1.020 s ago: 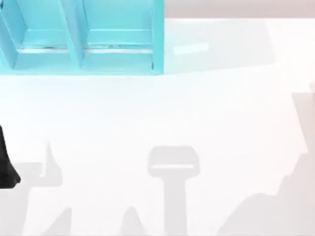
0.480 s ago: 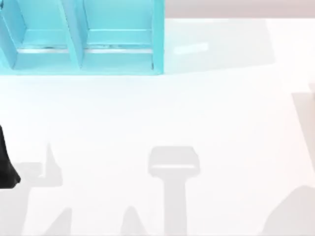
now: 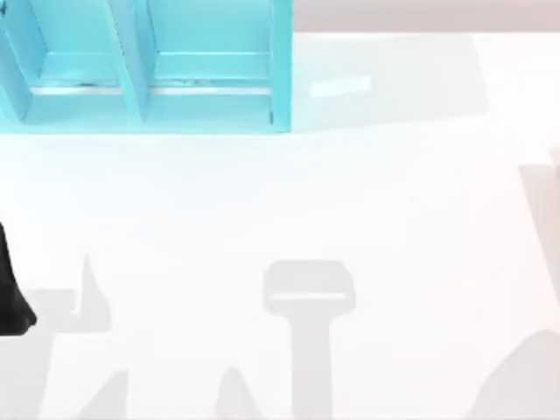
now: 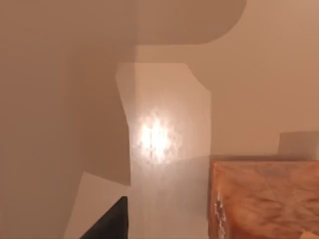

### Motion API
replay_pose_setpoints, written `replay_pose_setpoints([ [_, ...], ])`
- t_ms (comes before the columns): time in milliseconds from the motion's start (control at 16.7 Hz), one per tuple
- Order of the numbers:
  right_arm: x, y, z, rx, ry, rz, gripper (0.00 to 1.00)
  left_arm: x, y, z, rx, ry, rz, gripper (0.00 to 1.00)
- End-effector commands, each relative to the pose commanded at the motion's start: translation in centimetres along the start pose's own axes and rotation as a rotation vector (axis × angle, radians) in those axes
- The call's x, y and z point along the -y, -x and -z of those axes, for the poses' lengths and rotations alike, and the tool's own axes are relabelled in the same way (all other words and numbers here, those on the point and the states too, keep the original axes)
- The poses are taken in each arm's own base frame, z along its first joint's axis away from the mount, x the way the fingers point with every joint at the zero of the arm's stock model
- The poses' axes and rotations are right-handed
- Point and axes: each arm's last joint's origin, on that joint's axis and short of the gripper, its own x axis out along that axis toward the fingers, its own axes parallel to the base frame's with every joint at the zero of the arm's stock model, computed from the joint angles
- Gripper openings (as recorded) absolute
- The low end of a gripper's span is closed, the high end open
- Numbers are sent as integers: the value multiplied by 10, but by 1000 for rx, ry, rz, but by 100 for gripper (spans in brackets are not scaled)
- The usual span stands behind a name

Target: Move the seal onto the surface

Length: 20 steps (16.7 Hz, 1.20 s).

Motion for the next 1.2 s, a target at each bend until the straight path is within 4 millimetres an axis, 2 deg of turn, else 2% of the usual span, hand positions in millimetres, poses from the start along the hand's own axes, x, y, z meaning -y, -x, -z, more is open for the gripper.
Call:
replay_pose_setpoints([
  [600,0,0,0,0,0,0,2,0,0,0,0,0,0,100],
  [1200,0,1,0,2,-2,2,0,0,0,0,0,0,0,100],
])
